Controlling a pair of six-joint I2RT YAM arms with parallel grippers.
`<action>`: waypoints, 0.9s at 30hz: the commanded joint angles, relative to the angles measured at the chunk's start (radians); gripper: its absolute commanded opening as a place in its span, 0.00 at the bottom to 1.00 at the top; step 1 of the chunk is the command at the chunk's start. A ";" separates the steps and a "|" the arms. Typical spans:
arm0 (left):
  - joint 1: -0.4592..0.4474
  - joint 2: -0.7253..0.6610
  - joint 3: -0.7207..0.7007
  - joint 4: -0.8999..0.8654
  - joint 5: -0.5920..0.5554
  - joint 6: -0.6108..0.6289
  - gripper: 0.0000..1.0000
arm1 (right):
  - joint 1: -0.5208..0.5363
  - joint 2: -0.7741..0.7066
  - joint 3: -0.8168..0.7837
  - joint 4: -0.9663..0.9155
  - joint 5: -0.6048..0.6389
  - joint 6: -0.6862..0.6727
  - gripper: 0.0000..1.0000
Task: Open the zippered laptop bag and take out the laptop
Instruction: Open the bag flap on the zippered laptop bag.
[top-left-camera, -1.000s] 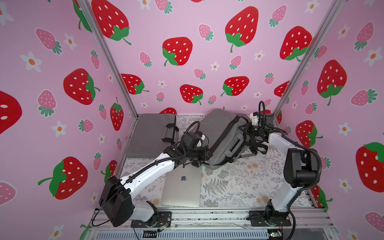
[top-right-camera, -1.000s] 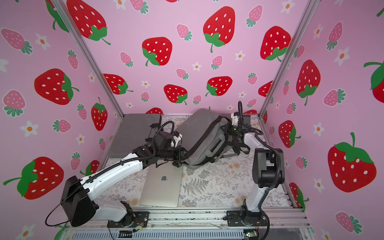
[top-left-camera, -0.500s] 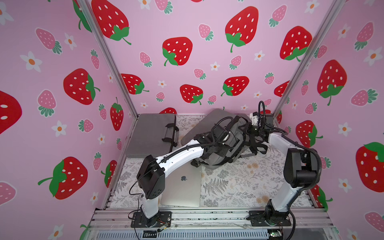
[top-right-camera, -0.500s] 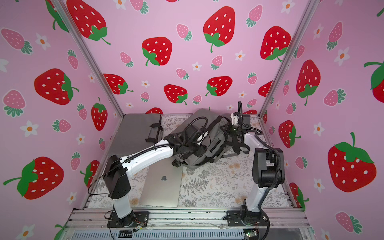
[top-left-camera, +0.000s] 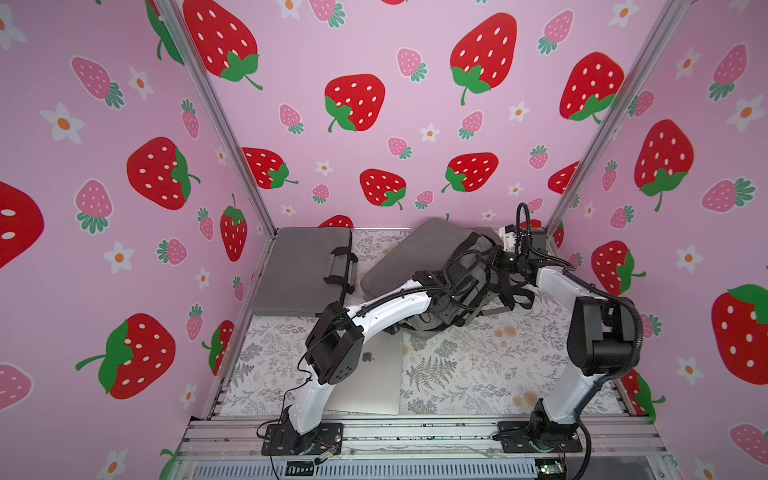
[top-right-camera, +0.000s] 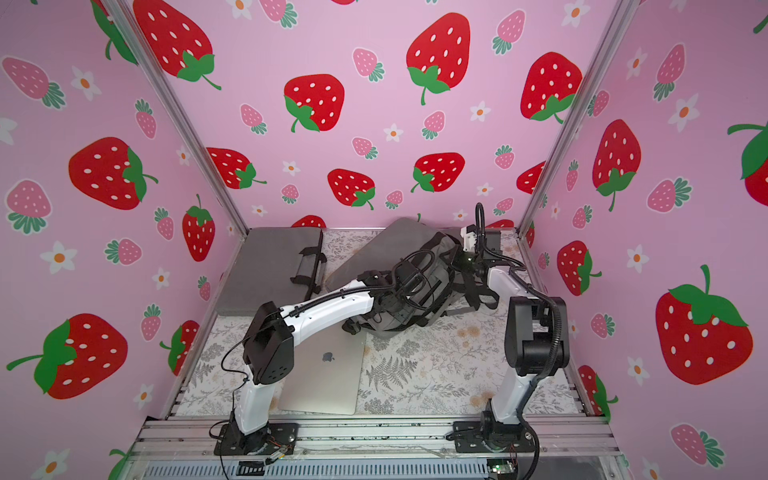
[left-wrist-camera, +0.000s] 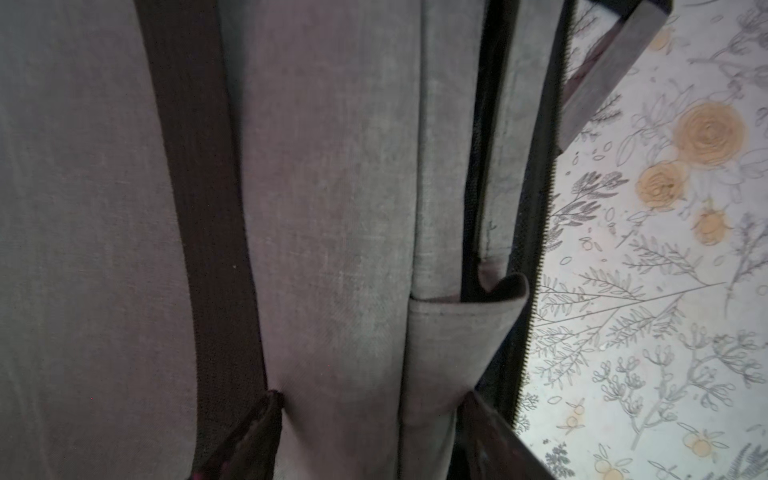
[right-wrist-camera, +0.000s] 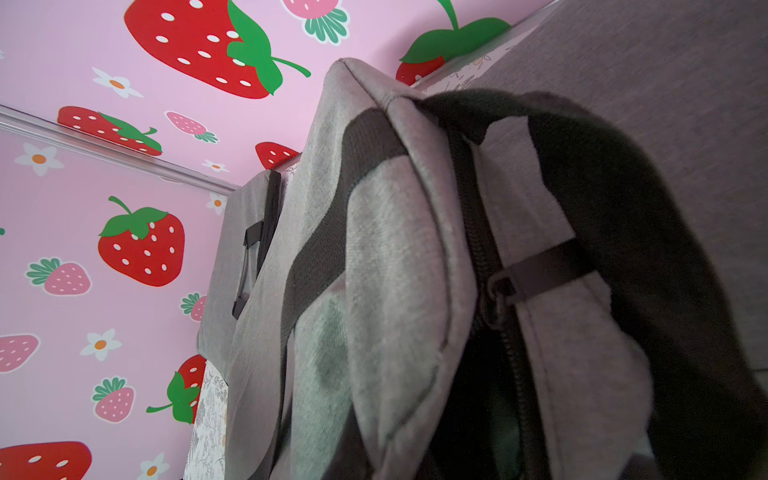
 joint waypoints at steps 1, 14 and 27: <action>-0.002 0.009 0.055 -0.031 -0.010 0.011 0.71 | 0.011 0.003 -0.005 0.061 -0.039 0.002 0.08; 0.015 0.090 0.158 -0.102 -0.041 0.016 0.53 | 0.010 -0.006 -0.014 0.062 -0.032 -0.002 0.14; 0.070 0.071 0.213 -0.138 0.086 -0.013 0.00 | 0.008 -0.032 -0.031 0.059 -0.020 -0.015 0.24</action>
